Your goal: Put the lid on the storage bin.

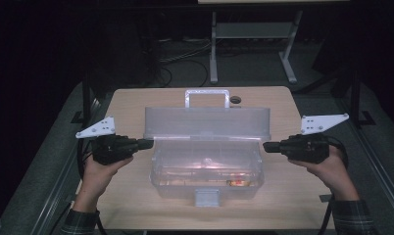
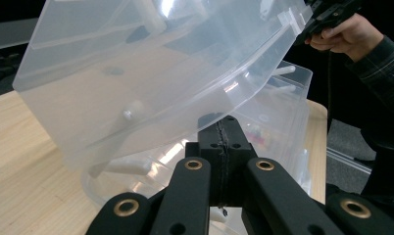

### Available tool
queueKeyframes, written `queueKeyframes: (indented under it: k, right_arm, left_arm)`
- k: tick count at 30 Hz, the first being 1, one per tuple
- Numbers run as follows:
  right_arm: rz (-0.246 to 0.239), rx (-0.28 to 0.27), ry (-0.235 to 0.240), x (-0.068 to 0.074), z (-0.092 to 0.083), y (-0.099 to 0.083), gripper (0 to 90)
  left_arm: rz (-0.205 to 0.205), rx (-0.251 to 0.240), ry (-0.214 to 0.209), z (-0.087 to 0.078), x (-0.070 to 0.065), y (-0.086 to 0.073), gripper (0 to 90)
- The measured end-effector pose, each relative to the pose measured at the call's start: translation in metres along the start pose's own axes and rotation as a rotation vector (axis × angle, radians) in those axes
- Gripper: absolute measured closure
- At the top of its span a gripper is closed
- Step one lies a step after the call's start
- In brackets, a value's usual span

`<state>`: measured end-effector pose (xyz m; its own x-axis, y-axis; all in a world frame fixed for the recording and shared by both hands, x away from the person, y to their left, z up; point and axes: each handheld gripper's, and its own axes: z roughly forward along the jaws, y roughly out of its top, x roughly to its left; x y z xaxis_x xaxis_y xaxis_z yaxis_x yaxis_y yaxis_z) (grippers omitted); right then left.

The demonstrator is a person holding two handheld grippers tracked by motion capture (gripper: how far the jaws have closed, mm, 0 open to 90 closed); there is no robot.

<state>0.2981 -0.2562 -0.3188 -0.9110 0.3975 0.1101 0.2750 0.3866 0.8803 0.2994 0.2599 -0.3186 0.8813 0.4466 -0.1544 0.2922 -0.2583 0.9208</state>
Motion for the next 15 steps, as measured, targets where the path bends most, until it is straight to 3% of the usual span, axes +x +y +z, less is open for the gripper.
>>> queueKeyframes:
  k: [15]
  right_arm:
    - [0.037, -0.043, -0.008, 0.0, -0.002, -0.016, 89.9]
  left_arm:
    - [0.02, 0.004, 0.001, 0.001, -0.009, -0.012, 89.6]
